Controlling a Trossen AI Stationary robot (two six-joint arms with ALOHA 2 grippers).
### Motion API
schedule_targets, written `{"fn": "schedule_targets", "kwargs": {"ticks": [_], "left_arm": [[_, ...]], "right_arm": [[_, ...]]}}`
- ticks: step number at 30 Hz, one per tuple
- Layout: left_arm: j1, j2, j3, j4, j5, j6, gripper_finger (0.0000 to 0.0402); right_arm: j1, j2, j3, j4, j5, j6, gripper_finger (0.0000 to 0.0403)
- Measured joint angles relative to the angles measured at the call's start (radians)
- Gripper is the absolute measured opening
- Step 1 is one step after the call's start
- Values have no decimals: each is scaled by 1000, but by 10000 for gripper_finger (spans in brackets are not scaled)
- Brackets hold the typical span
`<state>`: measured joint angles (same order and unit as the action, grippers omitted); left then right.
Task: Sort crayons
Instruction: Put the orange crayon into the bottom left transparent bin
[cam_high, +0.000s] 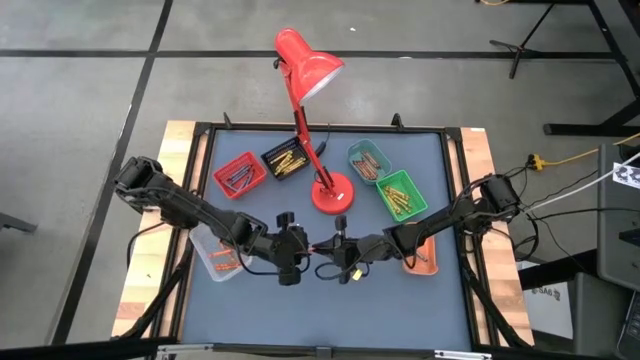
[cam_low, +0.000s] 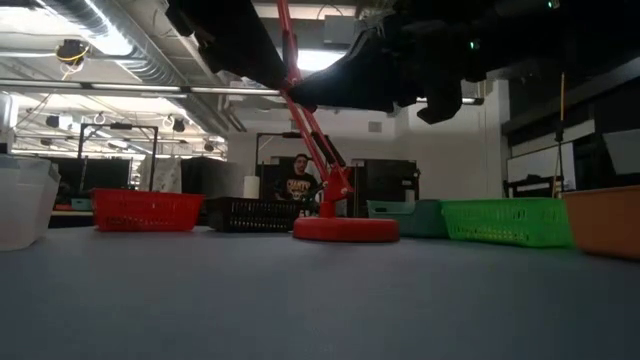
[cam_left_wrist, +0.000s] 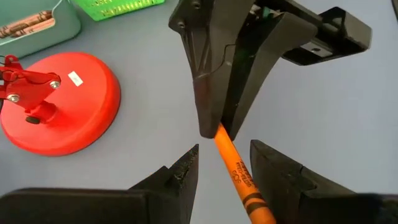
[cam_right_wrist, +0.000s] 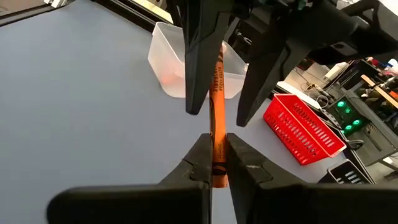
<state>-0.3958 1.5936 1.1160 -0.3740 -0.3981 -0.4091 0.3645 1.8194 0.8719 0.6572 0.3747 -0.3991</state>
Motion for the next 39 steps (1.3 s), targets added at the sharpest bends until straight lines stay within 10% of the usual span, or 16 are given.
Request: {"fn": "schedule_targets", "kwargs": {"ticks": [27, 39], "left_arm": [[1, 0, 0, -11, -3, 0, 12], [1, -13, 0, -58, 71, -3, 15]], "right_arm": [[1, 0, 0, -3, 0, 13, 29], [0, 0, 0, 1, -2, 78, 154]]}}
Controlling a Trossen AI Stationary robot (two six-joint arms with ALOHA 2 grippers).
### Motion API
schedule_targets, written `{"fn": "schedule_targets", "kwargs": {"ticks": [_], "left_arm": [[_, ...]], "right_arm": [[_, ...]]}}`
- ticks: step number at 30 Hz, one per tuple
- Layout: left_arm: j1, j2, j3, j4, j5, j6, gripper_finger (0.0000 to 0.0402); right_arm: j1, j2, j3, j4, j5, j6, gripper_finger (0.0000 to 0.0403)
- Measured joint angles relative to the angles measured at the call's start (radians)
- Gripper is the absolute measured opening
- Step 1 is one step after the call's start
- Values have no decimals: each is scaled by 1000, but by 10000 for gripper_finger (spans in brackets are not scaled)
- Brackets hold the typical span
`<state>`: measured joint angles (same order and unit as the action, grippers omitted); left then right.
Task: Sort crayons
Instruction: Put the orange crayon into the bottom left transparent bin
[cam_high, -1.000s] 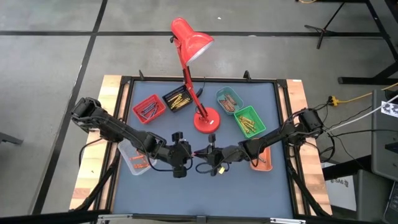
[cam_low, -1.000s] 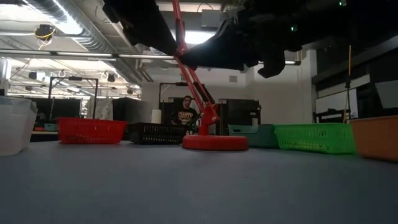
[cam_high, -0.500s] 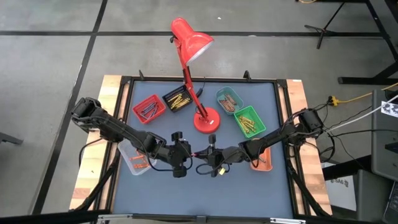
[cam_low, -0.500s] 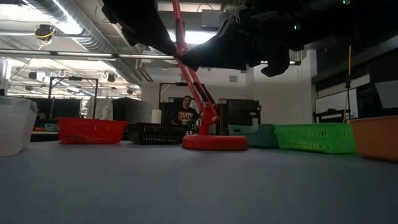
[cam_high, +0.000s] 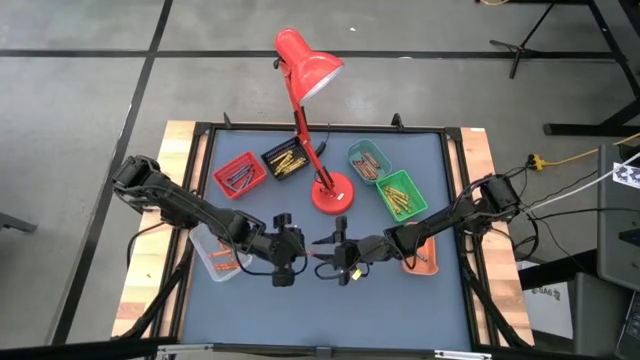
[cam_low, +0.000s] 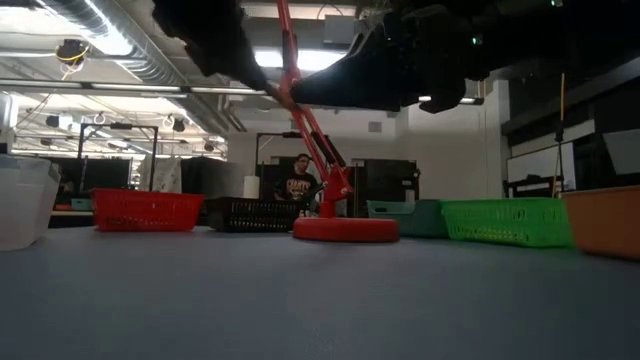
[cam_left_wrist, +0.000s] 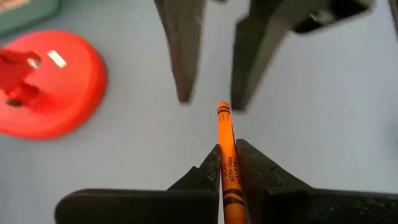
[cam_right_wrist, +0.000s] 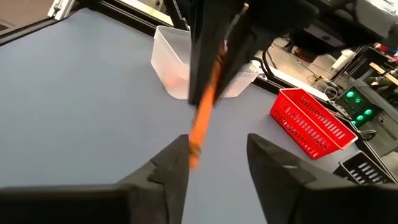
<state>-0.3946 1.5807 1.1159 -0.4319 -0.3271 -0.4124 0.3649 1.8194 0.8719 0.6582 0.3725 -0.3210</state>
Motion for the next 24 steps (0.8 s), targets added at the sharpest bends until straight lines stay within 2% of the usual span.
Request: {"fn": "schedule_targets", "kwargs": {"ticks": [6, 11, 18, 24], "left_arm": [[-1, -76, 0, -189, 127, -58, 16], [-1, -146, 1, -488, 245, -183, 16], [-37, -167, 1, -902, 249, -372, 16], [-83, -167, 1, -1020, 241, -457, 16]], "right_arm": [[0, 0, 0, -11, 1, 0, 170], [1, 0, 0, -17, 1, 0, 170], [1, 0, 0, -33, 1, 2, 170], [1, 0, 0, -33, 1, 2, 170]]}}
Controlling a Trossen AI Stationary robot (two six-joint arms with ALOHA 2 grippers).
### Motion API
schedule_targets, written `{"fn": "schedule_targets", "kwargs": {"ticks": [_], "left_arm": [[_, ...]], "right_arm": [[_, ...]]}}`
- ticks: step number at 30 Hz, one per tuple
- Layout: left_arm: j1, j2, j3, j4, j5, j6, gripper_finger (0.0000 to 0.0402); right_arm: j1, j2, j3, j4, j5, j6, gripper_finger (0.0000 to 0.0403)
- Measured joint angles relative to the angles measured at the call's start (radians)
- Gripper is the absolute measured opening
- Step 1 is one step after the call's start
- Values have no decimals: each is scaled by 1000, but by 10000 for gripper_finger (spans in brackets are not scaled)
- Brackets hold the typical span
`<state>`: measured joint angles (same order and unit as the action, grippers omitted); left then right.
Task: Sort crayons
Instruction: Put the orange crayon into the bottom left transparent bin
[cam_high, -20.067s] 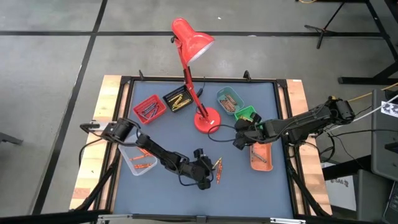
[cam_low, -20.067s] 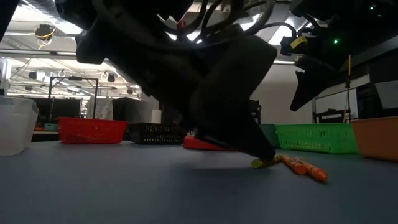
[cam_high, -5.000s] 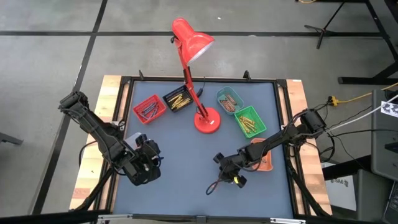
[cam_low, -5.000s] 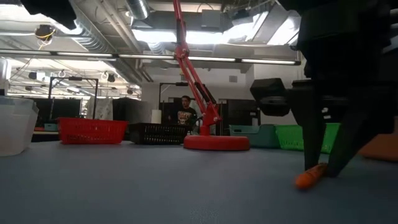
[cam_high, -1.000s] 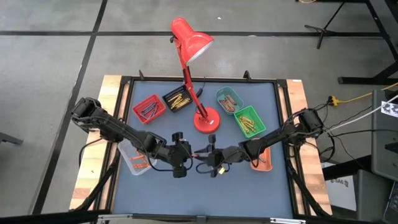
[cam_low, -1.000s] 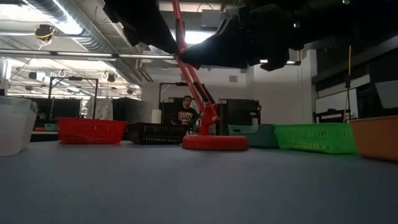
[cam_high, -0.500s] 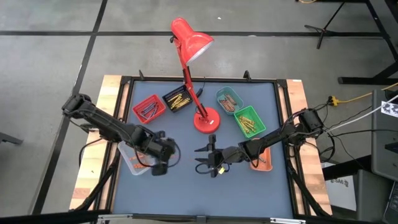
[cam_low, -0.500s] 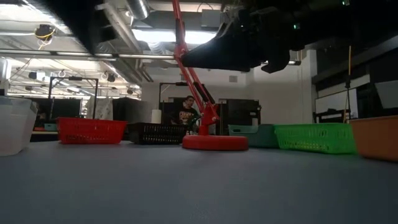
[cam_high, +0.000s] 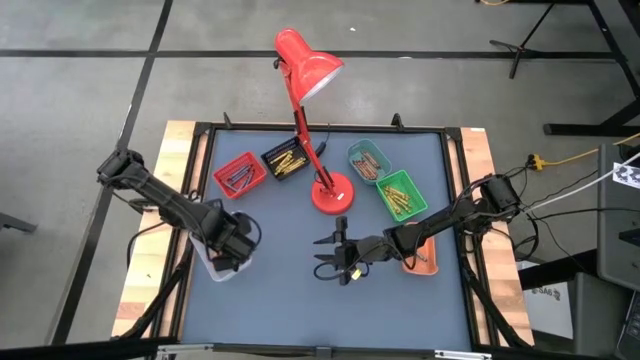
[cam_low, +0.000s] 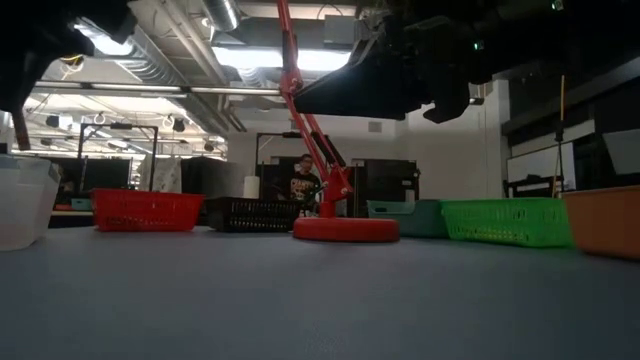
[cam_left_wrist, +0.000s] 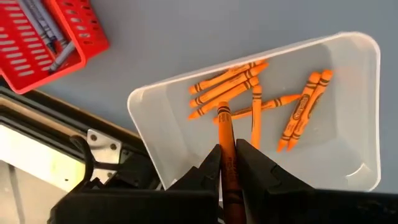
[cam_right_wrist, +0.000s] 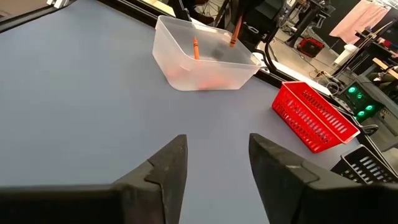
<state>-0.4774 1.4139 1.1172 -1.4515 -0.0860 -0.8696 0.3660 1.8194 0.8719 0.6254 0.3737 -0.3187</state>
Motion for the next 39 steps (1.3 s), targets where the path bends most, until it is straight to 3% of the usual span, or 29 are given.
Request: {"fn": "schedule_targets", "kwargs": {"ticks": [17, 29, 33, 39], "left_arm": [[-27, 1, 0, -3, -5, -72, 18], [-27, 1, -2, 22, -135, -108, 118], [-27, 1, -2, 179, -210, -85, 119], [48, 1, -2, 621, -363, 263, 75]], "right_arm": [[1, 0, 0, 2, 0, 25, 170], [1, -26, 0, -16, 0, 34, 170], [1, -125, 0, -97, 0, 30, 170], [0, -326, 0, -270, 0, 27, 170]]}}
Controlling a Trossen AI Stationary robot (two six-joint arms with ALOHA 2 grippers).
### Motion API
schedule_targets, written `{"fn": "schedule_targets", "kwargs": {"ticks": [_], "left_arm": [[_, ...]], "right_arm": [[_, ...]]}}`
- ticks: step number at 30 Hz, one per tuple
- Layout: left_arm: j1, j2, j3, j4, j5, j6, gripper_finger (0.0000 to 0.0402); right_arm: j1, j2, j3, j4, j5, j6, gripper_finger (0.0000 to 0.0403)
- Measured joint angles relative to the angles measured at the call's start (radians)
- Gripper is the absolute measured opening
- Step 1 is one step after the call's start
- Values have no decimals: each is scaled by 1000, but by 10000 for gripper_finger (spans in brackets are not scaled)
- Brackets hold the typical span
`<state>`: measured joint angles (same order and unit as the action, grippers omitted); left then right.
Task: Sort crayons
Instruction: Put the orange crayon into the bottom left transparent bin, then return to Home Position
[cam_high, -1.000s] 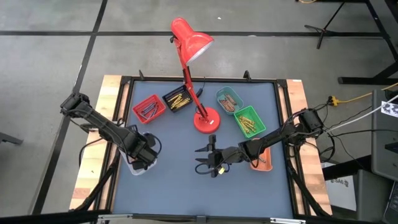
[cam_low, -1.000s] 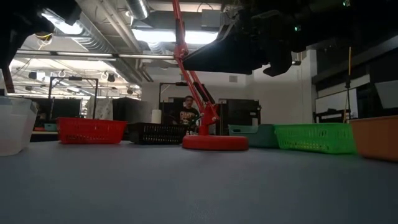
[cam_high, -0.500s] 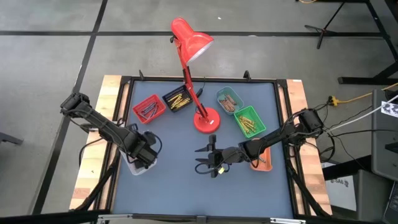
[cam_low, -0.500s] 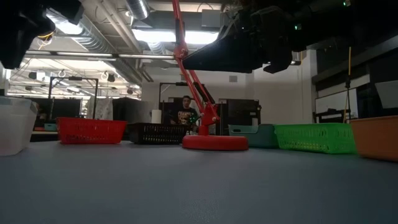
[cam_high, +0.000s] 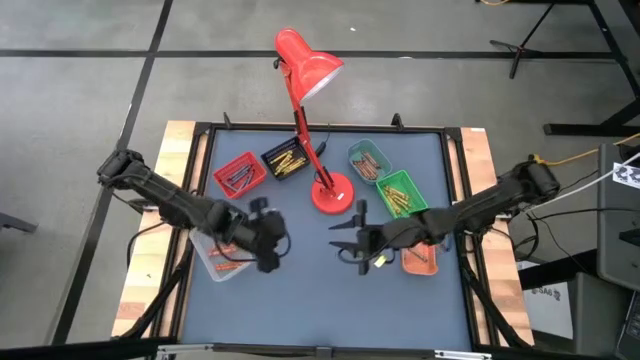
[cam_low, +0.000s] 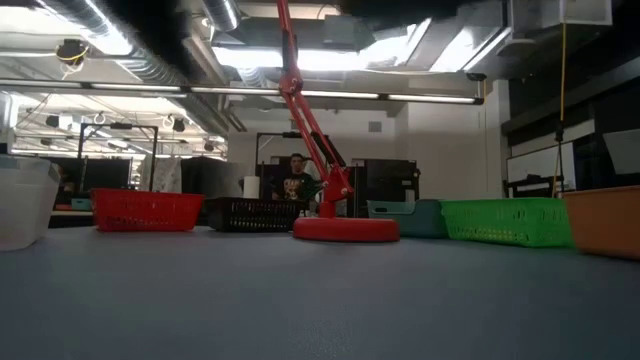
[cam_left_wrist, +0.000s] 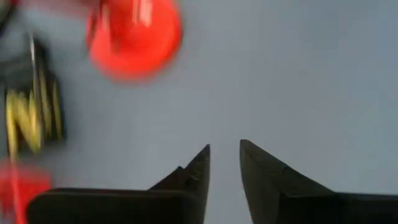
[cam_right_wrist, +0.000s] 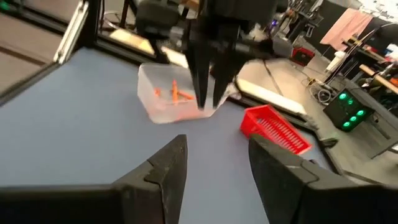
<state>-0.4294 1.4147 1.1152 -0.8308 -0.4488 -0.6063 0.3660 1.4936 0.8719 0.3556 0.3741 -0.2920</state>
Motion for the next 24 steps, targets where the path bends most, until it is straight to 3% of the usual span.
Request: {"fn": "schedule_targets", "kwargs": {"ticks": [4, 7, 14, 24], "left_arm": [[95, -31, 0, 231, -4, 259, 33], [164, -82, 0, 310, -5, 388, 7], [270, -262, 0, 267, -6, 507, 2], [351, -558, 1, 108, -13, 512, 1]], "right_arm": [[-2, -149, 0, -119, 1, -1, 170], [-2, -269, 0, -207, 25, -2, 170], [0, -532, 0, -430, 93, -2, 170], [0, -811, 0, -678, 118, -2, 170]]}}
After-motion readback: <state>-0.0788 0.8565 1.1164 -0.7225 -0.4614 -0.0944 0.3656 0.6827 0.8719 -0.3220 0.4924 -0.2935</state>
